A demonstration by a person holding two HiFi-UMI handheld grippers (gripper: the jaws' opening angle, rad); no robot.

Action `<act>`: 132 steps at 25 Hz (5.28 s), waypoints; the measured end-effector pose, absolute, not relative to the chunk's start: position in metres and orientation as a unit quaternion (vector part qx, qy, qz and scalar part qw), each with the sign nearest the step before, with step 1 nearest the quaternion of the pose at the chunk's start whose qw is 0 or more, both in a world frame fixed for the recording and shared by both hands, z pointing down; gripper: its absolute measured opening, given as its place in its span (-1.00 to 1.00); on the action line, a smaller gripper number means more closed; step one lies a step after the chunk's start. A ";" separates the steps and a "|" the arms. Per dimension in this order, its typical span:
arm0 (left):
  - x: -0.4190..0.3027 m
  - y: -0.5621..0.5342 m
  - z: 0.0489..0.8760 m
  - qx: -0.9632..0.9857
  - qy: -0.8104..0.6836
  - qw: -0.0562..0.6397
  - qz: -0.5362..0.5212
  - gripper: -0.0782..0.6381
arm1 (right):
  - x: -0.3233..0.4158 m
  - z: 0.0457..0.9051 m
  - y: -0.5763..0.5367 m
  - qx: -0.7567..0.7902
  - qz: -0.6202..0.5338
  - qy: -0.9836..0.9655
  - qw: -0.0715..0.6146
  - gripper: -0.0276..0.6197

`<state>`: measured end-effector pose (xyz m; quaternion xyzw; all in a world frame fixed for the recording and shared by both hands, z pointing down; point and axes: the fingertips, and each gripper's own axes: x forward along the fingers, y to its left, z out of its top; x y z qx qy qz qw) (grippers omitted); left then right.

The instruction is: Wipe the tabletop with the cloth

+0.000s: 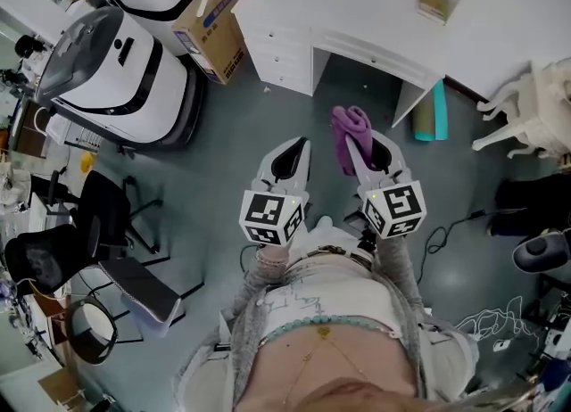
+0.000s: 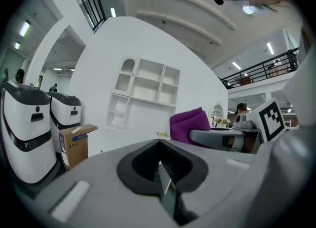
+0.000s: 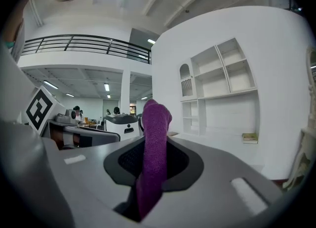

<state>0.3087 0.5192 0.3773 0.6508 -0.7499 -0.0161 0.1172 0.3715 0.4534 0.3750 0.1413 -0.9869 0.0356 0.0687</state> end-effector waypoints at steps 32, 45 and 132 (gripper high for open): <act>0.074 0.463 0.383 0.662 -0.741 0.112 -0.010 -0.78 | 0.144 0.379 0.407 0.162 0.031 -0.983 0.079 -0.63; 0.025 0.392 0.383 0.666 -0.737 0.117 -0.005 -0.78 | 0.086 0.378 0.342 0.156 0.038 -0.984 0.078 -0.63; -0.251 0.030 0.407 0.692 -0.707 0.139 0.043 -0.78 | -0.166 0.384 -0.046 0.209 0.038 -0.970 0.114 -0.64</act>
